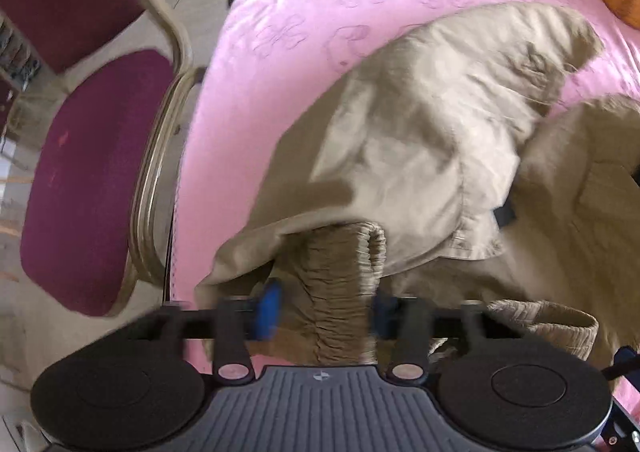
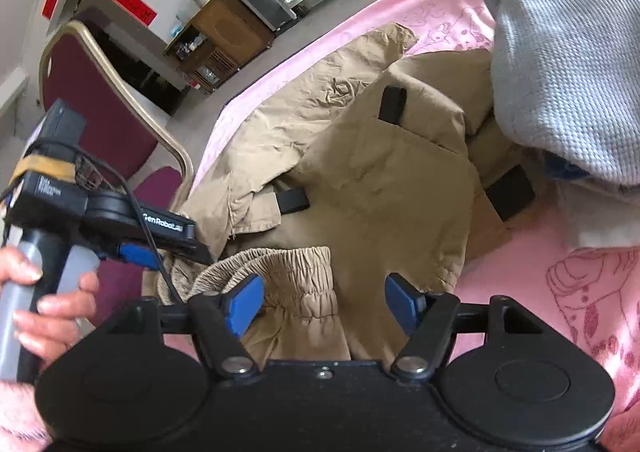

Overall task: Fold clothes
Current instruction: 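Grasp the jacket hem with both grippers and lift it to shake it out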

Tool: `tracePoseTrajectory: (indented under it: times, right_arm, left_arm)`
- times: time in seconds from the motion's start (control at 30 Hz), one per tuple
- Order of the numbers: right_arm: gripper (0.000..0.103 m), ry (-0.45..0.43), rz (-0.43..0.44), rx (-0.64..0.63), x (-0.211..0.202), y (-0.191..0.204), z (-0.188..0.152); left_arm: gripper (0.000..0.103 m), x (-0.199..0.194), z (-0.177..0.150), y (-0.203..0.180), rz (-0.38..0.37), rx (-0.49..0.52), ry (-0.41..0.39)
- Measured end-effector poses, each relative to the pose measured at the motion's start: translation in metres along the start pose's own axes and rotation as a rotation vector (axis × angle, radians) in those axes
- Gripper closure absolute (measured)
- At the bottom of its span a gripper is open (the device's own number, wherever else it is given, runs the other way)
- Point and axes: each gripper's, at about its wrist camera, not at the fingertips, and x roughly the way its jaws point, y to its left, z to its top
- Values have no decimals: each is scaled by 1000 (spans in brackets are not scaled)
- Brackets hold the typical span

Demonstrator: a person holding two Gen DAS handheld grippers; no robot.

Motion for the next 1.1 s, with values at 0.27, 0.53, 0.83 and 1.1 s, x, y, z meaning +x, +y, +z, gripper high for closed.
tracePoseTrajectory:
  times: [0.27,0.53,0.83,1.1]
  right_arm:
    - [37,-3,21,-108,18,16,-5]
    - [91,-10,-20,-283,27,47,-21]
    - [92,-356,-126,-459,-116,132,10]
    - [92,-934,-262,-672,-252,256,22]
  left_arm:
    - [90,-19,-38,62,-133,-153,-117]
    - [92,-9,-60,113,-277,-344,-113]
    - [93,-109,-51,151,-654,-451,-396]
    - [94,-289,-88,186,-958,-512,-893]
